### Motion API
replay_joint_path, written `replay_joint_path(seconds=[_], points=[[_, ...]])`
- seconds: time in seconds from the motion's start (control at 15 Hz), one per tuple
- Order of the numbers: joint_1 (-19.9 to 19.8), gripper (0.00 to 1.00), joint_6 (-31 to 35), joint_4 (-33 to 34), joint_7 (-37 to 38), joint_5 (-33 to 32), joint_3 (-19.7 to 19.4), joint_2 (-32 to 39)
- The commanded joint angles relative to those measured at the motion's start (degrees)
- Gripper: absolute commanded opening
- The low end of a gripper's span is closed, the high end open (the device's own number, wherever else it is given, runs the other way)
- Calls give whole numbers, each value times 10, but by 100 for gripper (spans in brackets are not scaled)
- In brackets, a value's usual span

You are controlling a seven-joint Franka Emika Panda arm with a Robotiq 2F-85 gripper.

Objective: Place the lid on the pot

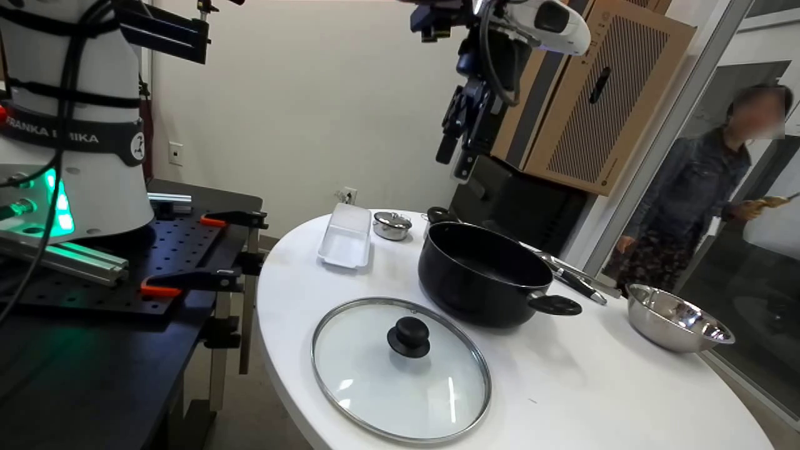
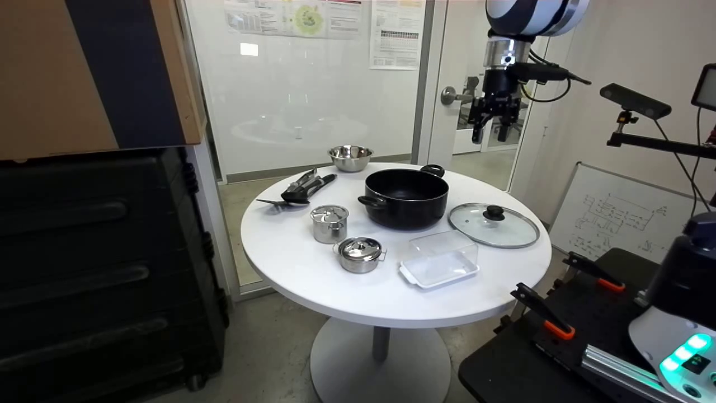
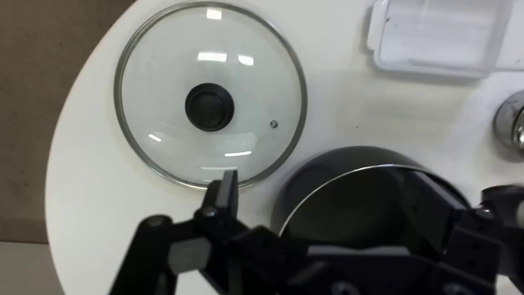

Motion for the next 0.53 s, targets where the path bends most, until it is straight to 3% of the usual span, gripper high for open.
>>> replay_joint_path(seconds=[0.0,0.07,0.13,0.47], points=[[-19,100,106,-29,89,-14,-8,36],[-22,100,123,-34,129,-26,-6,43],[-19,100,86,-24,64,-7,-10,30],[-20,100,112,-29,113,-17,-9,47]])
